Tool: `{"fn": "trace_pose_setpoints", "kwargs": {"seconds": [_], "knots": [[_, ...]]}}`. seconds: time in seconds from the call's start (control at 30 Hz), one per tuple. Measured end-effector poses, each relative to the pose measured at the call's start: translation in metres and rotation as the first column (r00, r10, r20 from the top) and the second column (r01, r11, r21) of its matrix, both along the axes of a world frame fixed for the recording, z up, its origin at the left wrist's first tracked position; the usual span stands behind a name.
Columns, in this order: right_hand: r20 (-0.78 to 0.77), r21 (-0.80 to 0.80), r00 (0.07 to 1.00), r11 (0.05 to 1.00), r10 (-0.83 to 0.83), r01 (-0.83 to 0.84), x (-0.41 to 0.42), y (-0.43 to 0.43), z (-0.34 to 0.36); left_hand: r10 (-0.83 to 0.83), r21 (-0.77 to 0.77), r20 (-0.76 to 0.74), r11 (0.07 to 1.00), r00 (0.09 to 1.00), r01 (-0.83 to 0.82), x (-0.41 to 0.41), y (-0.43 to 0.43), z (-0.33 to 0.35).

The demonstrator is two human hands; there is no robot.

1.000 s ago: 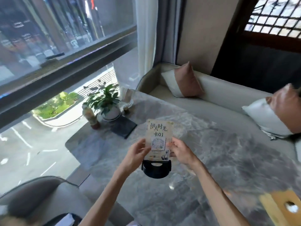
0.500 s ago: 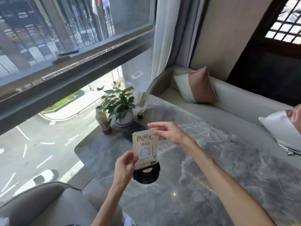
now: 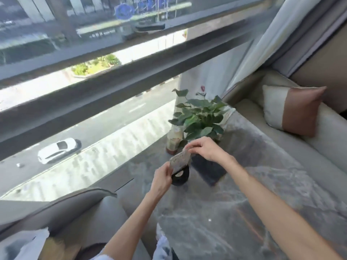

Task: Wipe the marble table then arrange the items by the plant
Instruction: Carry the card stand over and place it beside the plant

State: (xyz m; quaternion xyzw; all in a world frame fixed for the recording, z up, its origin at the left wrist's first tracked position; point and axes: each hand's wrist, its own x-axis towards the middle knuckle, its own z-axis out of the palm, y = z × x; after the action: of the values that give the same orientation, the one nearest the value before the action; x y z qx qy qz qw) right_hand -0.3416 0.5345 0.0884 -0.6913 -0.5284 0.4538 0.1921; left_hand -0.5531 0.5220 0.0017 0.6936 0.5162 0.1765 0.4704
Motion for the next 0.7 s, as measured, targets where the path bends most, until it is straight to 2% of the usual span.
{"fn": "trace_pose_setpoints", "kwargs": {"seconds": [0.37,0.7], "knots": [[0.150,-0.034,0.989,0.999,0.003,0.002,0.003,0.034,-0.039,-0.066,-0.023,-0.042,0.998,0.997,0.065,0.011,0.044,-0.027],[0.097,-0.042,0.995,0.999,-0.029,0.033,0.005,0.036,-0.043,-0.056,0.052,-0.014,0.997,0.998,0.057,0.007,0.047,-0.018]]}}
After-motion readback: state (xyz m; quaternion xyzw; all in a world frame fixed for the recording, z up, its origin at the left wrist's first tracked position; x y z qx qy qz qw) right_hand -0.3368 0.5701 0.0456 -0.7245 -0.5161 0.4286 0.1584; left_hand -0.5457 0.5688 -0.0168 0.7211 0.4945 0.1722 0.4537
